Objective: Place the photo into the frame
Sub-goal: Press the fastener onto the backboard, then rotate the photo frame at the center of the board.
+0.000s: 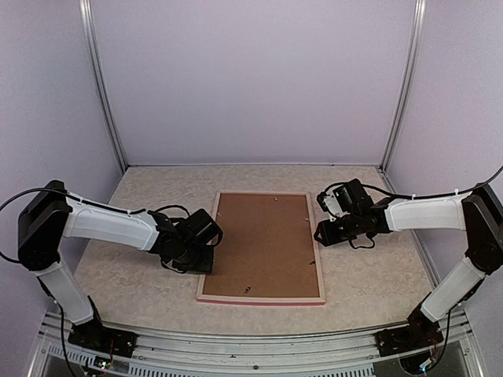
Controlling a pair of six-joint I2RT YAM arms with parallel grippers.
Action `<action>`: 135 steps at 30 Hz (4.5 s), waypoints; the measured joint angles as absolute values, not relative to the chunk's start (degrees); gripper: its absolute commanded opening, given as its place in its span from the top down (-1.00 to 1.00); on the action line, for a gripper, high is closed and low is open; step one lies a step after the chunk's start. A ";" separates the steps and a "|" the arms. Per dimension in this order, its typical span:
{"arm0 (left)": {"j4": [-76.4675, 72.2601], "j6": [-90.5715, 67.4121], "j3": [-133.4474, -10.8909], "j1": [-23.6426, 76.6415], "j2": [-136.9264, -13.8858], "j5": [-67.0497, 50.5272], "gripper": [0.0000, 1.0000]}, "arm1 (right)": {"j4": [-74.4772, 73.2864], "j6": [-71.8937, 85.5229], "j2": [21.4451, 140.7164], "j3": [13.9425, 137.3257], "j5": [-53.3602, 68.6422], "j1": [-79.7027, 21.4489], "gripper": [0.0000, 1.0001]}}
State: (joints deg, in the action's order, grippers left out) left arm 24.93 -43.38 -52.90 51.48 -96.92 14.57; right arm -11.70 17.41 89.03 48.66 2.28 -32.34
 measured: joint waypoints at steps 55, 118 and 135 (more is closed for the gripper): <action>12.21 -33.78 -45.04 46.09 -84.93 7.44 -0.60 | -12.64 21.17 89.71 47.57 5.52 -32.32 -0.15; 12.88 -14.52 -68.29 35.79 -111.61 15.05 -0.86 | -24.25 8.19 89.32 60.49 -1.28 -31.33 -0.75; 6.44 -11.55 -66.57 32.60 -111.15 11.81 -0.93 | -28.56 34.52 64.55 38.15 3.68 -35.53 -0.71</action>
State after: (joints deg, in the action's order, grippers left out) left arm 6.44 -11.55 -66.57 32.60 -111.15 11.81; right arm -28.56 34.52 64.55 38.15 3.68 -35.53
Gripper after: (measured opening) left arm 0.960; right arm 0.858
